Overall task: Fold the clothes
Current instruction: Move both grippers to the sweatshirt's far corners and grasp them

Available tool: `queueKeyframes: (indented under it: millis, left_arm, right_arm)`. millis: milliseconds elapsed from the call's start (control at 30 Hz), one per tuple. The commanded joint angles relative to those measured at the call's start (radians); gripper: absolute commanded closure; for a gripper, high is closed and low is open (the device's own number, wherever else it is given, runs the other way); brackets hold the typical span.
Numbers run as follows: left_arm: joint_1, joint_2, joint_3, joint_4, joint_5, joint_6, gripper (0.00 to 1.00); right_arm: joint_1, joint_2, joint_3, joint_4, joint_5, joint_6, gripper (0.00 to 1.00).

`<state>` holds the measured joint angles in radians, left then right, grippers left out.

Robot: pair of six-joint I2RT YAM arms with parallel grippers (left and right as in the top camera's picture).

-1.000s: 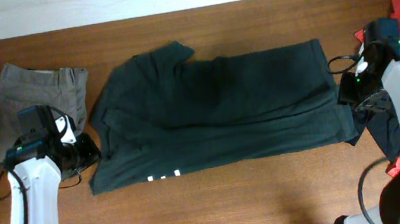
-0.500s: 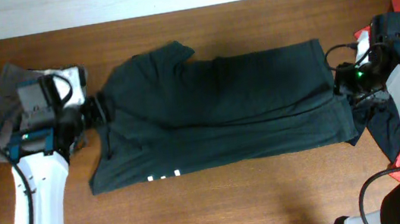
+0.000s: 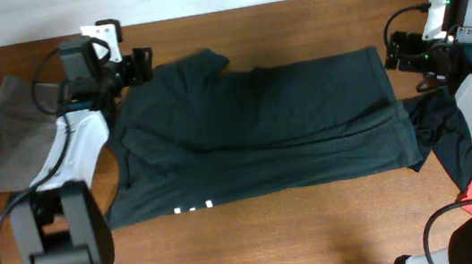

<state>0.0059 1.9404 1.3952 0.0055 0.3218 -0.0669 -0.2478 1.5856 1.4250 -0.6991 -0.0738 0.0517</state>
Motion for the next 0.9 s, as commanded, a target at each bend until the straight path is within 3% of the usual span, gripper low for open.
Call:
queueKeyframes:
  millis: [0, 200, 533, 867]
  left_arm:
    - [-0.037, 0.103, 0.018, 0.088, 0.024, 0.012, 0.31]
    - [-0.052, 0.206, 0.018, 0.189, 0.023, 0.011, 0.32]
    - [-0.051, 0.293, 0.021, 0.200, 0.023, 0.011, 0.31]
    - [-0.051, 0.404, 0.211, -0.014, 0.030, 0.016, 0.32]
  right_arm:
    - [0.006, 0.013, 0.015, 0.011, -0.005, 0.004, 0.05]
    - [0.005, 0.050, 0.015, 0.016, -0.005, 0.003, 0.05]
    - [0.005, 0.072, 0.015, 0.019, -0.005, 0.003, 0.05]
    - [0.005, 0.072, 0.015, 0.020, -0.005, -0.030, 0.05]
